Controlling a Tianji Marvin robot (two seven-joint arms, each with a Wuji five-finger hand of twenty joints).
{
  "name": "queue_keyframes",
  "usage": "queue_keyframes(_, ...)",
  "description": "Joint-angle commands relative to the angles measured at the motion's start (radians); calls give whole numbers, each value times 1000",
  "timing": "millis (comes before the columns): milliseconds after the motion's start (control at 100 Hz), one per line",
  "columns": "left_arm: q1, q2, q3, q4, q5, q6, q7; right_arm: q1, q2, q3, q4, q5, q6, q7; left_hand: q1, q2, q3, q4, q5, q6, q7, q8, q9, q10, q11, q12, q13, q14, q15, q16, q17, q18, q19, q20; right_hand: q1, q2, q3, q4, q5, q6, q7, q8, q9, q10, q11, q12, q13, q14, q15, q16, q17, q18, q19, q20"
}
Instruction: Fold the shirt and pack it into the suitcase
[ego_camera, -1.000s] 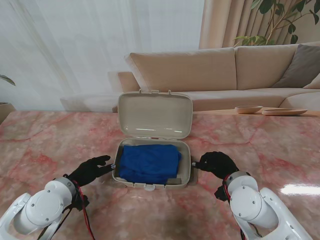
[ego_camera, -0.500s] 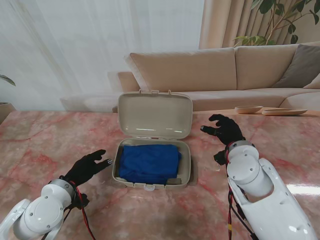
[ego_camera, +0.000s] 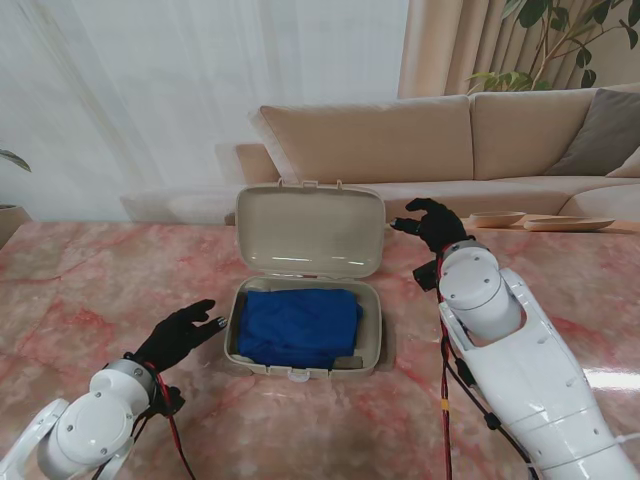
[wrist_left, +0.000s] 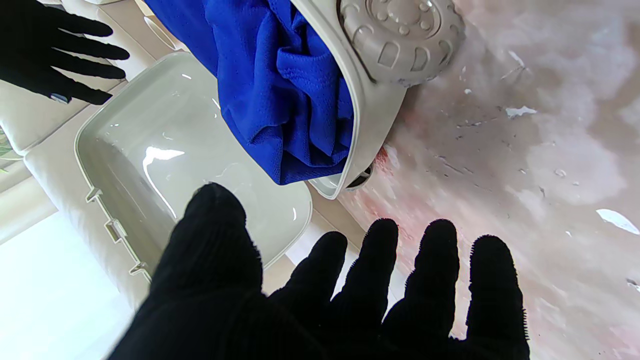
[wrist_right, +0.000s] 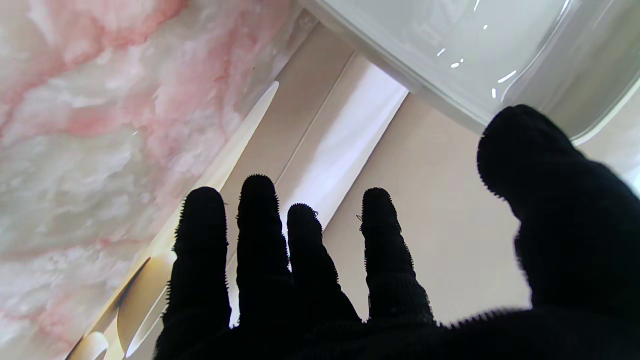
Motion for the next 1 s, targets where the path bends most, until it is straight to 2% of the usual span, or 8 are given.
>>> queue_keyframes(0, 1, -3, 4, 7, -1, -2, -7, 17, -14, -7, 17, 5, 8, 16, 11, 2, -28, 10, 16, -34, 14, 7, 8, -21, -1, 7, 8, 22, 23, -6, -2, 14, -17, -9, -31, -25, -1, 22, -41, -41, 6, -4, -35, -16, -14, -17, -32, -31, 12, 16, -13, -21, 22, 24)
queue_keyframes(390, -10, -3, 18, 20, -9, 1, -9, 73, -32, -56, 84, 73, 10, 13, 16, 1, -28, 10, 18, -36, 16, 8, 18, -23, 9, 16, 13, 21, 23, -7, -2, 23, -18, -10, -20, -24, -6, 22, -5, -63, 43, -14, -28, -5, -15, -24, -30, -23, 22, 19, -13, -17, 19, 36)
queue_keyframes(790, -16, -4, 30, 26, -15, 14, -6, 103, -37, -91, 125, 101, -7, 29, 21, 2, -28, 10, 21, -38, 18, 9, 18, -21, 10, 17, 13, 22, 24, -6, -2, 22, -18, -10, -19, -36, 16, 19, 53, -92, 71, -27, -20, -10, -30, -38, -25, -23, 16, 12, -13, -7, 12, 36)
queue_keyframes(990, -15, -6, 31, 26, -15, 16, 0, 105, -42, -99, 133, 113, -23, 17, 24, 3, -28, 11, 21, -38, 19, 9, 18, -22, 11, 18, 12, 21, 24, -6, -1, 23, -16, -9, 6, -32, 40, 19, 150, -104, 126, -13, -23, -18, -26, -39, -32, -28, 7, 7, -16, -5, 6, 34)
